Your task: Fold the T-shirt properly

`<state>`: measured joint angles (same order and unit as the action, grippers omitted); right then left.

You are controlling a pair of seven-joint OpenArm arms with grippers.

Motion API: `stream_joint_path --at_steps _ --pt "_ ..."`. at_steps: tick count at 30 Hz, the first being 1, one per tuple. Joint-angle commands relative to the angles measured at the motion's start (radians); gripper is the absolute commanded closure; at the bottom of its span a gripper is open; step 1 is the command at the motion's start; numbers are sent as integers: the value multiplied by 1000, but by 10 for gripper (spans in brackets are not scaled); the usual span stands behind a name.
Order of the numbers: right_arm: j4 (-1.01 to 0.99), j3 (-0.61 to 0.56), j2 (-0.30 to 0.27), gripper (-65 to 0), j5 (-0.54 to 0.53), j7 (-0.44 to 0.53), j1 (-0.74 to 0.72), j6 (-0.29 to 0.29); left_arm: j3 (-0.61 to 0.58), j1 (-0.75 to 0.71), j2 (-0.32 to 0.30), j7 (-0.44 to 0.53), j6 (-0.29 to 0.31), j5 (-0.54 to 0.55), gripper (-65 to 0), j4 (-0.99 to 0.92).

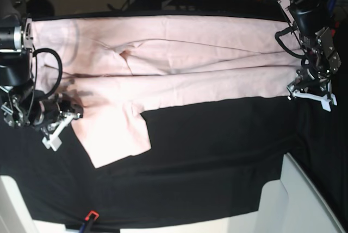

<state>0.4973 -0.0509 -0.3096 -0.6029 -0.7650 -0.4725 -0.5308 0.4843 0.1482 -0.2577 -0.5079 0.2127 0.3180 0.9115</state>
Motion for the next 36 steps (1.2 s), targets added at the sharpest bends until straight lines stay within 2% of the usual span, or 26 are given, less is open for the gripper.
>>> stream_joint_path --at_steps 1,7,13,14,15,18,20,25,28,36 --pt "14 1 -12 0 -15 6 -24 -7 -20 18 -18 21 4 13 -417 16" --pt "16 4 -13 0 -15 -14 -27 -7 -42 23 -12 24 4 16 -413 -65" --pt "16 3 -13 0 -15 -12 -29 -7 -37 23 -12 24 4 17 -400 -70" --pt "16 3 -13 0 -15 -12 -29 -7 -37 23 -12 24 4 17 -375 -70" --pt "16 1 -13 0 -15 -12 -29 -7 -37 23 -12 24 4 17 -322 -70" --pt "16 1 -13 0 -15 -12 -29 -7 -37 23 -12 24 4 19 -116 -70" --pt "16 1 -13 0 -15 -9 -29 -7 -37 23 -12 24 4 20 -2 -68" --pt "18 7 -12 0 -15 -3 -29 -7 -37 49 -10 24 4 20 0 -62" --pt "85 7 -12 0 -15 -3 -27 -7 -37 58 -10 24 6 20 0 -47" --pt "171 7 -15 0 -16 -38 -55 -1 -39 55 24 15 6 22 0 172"
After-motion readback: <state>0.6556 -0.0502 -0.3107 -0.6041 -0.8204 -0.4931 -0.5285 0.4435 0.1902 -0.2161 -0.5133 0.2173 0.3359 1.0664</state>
